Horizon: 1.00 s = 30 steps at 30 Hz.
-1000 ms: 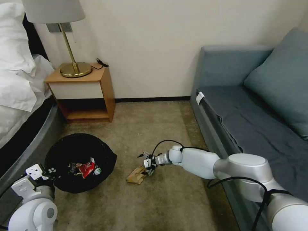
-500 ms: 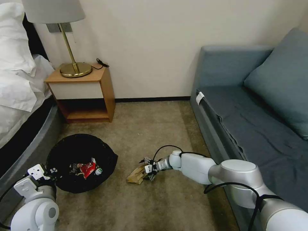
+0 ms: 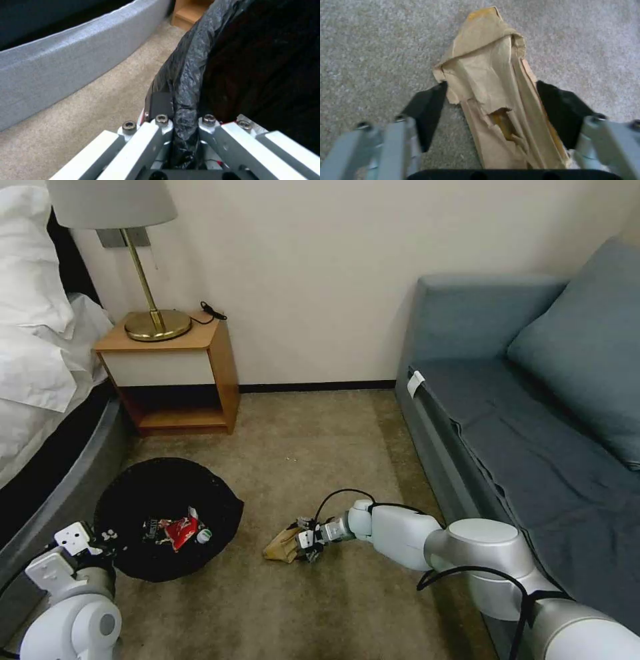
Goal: Pick up the trash bin, then pick up the garbage on the floor and place it into the trash bin.
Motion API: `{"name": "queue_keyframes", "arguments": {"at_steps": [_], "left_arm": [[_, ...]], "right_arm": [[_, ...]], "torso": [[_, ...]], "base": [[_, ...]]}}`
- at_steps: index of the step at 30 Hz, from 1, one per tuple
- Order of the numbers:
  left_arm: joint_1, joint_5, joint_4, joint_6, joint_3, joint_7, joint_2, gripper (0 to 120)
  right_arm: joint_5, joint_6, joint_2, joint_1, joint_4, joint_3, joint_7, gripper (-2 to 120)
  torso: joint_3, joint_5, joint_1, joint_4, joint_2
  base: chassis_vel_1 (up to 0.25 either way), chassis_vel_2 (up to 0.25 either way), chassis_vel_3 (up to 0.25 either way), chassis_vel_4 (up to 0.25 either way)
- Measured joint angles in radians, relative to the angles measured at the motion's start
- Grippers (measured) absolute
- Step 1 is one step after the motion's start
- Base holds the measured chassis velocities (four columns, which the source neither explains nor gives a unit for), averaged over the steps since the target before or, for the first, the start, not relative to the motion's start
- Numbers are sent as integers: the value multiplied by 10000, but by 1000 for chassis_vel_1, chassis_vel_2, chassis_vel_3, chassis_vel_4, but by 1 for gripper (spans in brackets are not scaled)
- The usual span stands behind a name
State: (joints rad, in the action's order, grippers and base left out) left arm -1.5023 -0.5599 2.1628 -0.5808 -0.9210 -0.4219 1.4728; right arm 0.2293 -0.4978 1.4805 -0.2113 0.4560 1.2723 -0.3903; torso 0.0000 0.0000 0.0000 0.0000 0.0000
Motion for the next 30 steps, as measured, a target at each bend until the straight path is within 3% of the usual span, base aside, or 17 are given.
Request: {"name": "queue_keyframes", "arguments": {"at_steps": [4,17,25,30], "left_arm": [[-9,3,2,6,-8,-1,-9,3],[26,23,-6,7,10,-3,-21,3],[48,59,-43,7,58,-3,-5,3],[63,60,-37,-18,52,-9,-26,3]], "right_arm": [[24,-86,-39,-10,19,-57,58,51],[145,-272,-194,-23,191,-133,99,7],[546,-230,-603,172,1008,-159,379,3],[1289,116,-1336,570,2341,-129,731,3]], "torso": [[0,0,0,0,0],[0,0,0,0,0],[0,0,0,0,0],[0,0,0,0,0]], "base": [[0,0,0,0],[0,0,0,0],[0,0,0,0],[0,0,0,0]]}}
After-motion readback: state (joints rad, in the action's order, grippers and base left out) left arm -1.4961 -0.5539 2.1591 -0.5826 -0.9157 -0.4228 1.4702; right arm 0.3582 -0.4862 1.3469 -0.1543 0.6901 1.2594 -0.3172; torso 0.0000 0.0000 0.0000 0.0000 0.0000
